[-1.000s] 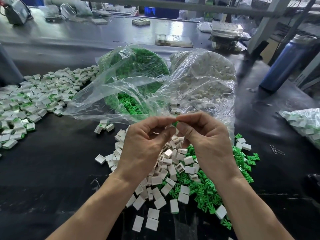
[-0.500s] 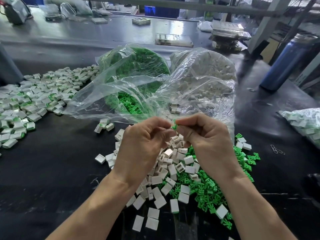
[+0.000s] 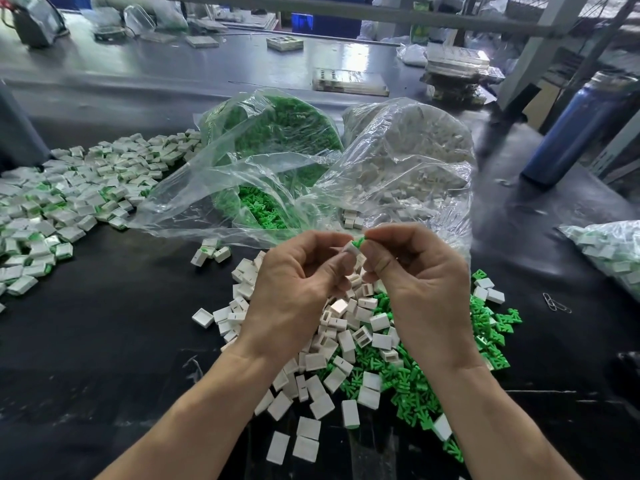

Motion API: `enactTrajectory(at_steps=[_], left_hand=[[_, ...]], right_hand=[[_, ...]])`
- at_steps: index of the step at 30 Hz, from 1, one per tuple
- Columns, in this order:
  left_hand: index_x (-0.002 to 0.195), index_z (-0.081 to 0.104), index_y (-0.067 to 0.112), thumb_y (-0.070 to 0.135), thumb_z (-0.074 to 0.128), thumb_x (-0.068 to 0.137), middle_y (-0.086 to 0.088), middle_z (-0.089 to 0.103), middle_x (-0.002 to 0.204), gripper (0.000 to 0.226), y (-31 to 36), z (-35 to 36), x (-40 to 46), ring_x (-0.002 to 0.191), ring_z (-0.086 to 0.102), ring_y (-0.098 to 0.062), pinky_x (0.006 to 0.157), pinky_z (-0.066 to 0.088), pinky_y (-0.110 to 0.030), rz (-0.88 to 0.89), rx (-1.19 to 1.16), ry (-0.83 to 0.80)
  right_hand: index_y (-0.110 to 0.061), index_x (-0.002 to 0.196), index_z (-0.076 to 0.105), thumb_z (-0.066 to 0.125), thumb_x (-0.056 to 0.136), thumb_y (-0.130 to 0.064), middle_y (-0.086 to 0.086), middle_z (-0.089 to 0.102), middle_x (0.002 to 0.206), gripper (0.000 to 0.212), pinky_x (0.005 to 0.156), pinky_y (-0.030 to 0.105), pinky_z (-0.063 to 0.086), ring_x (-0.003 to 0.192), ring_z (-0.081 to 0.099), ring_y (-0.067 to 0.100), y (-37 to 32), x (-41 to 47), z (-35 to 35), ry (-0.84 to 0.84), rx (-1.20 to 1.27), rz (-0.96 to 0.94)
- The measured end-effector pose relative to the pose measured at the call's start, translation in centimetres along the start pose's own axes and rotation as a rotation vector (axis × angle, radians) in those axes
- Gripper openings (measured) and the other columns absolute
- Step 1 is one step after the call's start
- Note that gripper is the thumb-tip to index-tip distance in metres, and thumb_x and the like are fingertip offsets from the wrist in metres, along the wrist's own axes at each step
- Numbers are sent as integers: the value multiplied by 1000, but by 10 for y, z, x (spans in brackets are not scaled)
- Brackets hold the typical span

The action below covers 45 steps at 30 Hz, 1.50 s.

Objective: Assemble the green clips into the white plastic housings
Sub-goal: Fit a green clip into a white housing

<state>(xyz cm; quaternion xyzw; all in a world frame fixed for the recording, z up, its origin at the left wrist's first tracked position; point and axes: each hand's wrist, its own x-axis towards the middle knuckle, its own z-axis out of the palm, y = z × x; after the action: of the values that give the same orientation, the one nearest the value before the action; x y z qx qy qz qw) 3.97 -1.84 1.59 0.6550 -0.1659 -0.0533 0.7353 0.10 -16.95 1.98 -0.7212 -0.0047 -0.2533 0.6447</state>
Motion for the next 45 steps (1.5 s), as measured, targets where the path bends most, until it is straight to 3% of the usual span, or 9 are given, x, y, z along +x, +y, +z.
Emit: enactTrajectory(at_steps=[7, 11, 21, 26, 30, 34, 38, 41, 45], left_hand=[[98, 73, 11, 11, 71, 95, -11, 77, 83, 4, 3, -1, 0, 71, 76, -24, 65, 62, -29, -34, -8, 2], [93, 74, 14, 2, 67, 98, -7, 77, 80, 14, 4, -4, -3, 72, 76, -21, 65, 61, -24, 26, 102, 8], [90, 75, 26, -3, 66, 96, 1, 74, 77, 30, 7, -17, -2, 69, 73, -14, 65, 59, -21, 140, 366, -47], [90, 75, 21, -3, 66, 97, -2, 75, 79, 27, 6, -13, -1, 68, 74, -17, 63, 59, -21, 92, 278, -31], [90, 74, 17, 2, 66, 99, -6, 76, 78, 19, 7, -6, -2, 69, 75, -22, 62, 60, -26, 33, 148, 13], [92, 74, 15, 7, 68, 98, -5, 77, 78, 11, 9, -6, 0, 69, 75, -22, 63, 62, -28, 9, 119, 33], [94, 75, 24, 16, 73, 96, 3, 75, 86, 9, 12, -7, 0, 75, 71, -16, 68, 61, -28, 55, 170, 46], [90, 76, 31, 22, 77, 92, 9, 70, 98, 10, 12, -5, 0, 85, 67, -11, 74, 55, -22, 112, 215, 46], [93, 76, 31, 21, 78, 91, 12, 64, 119, 10, 11, 2, 0, 114, 63, -5, 90, 47, -12, 148, 278, -53]], right_hand=[[-22, 97, 77, 77, 84, -24, -1, 78, 92, 13, 70, 32, 64, 79, 76, 20, -2, -1, 2, 4, 2, -3], [-18, 98, 78, 79, 88, -12, -2, 78, 90, 12, 69, 43, 65, 80, 75, 21, -2, 0, -1, -46, -94, -38], [-18, 95, 79, 80, 88, 0, -2, 75, 93, 20, 72, 35, 64, 83, 74, 16, -5, 2, -2, -141, -191, -121], [-8, 98, 80, 79, 88, 0, 2, 76, 95, 12, 75, 45, 64, 85, 75, 22, -4, 2, -3, -133, -114, -64], [-11, 99, 81, 79, 88, -4, 0, 76, 98, 13, 80, 35, 64, 92, 75, 21, -3, 1, -3, -134, -52, -35], [-18, 106, 80, 74, 93, -10, 3, 76, 102, 17, 84, 35, 62, 96, 75, 21, 1, -2, 3, -119, 22, 44], [-16, 113, 75, 59, 102, -29, 8, 76, 91, 23, 62, 32, 60, 74, 71, 22, -2, -3, 4, -88, 112, 154], [-8, 93, 73, 42, 108, -48, 14, 71, 79, 53, 41, 31, 47, 56, 60, 26, -5, -3, 5, -138, 142, 235], [-17, 66, 69, 34, 106, -65, 11, 61, 59, 71, 39, 24, 36, 44, 50, 19, -8, -5, 13, -157, 162, 433]])
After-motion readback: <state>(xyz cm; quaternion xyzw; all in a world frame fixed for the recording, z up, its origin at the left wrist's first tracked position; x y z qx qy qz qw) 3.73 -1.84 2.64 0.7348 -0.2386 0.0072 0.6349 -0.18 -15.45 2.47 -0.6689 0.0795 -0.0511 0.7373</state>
